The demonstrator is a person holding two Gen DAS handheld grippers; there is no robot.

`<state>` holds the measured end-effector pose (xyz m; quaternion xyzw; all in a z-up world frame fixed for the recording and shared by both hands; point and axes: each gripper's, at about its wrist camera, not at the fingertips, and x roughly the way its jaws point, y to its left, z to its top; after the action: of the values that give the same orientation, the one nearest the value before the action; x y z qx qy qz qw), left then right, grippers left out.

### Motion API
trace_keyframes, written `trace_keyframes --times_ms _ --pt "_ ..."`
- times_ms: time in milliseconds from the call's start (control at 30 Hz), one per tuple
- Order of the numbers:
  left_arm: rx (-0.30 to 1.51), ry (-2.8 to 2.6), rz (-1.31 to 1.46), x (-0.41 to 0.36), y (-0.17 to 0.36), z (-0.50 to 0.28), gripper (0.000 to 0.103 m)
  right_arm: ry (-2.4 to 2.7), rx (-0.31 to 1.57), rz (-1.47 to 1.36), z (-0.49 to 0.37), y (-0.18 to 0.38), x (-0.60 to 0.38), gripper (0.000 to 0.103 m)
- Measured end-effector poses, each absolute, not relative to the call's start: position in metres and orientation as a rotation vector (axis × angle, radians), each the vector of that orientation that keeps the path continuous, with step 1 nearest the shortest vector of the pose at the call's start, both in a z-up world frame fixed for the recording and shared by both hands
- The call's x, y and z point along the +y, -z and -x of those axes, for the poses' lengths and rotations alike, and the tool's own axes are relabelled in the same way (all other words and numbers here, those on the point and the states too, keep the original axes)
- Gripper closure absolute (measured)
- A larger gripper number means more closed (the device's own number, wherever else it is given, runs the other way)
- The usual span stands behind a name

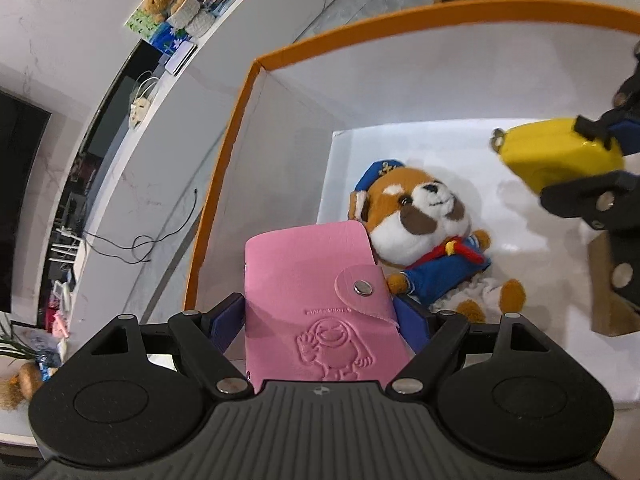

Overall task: Organize objects
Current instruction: 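Carry the pink wallet with the left gripper while the right carries the tape measure to the orange box, then release the pink wallet from the left gripper while the right releases the tape measure into the box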

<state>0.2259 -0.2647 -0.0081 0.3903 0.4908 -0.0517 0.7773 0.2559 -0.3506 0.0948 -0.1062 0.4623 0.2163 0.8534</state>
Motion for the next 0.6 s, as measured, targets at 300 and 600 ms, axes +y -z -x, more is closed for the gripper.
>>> trace_keyframes --times_ms 300,600 --pt "1.112 0.175 -0.724 -0.266 0.016 -0.225 0.009 -0.439 1.006 0.259 -0.257 -0.086 -0.347 0.081" --pt "1.113 0.206 -0.672 -0.261 0.004 -0.221 0.008 -0.381 1.020 0.305 -0.259 -0.080 -0.347 0.081"
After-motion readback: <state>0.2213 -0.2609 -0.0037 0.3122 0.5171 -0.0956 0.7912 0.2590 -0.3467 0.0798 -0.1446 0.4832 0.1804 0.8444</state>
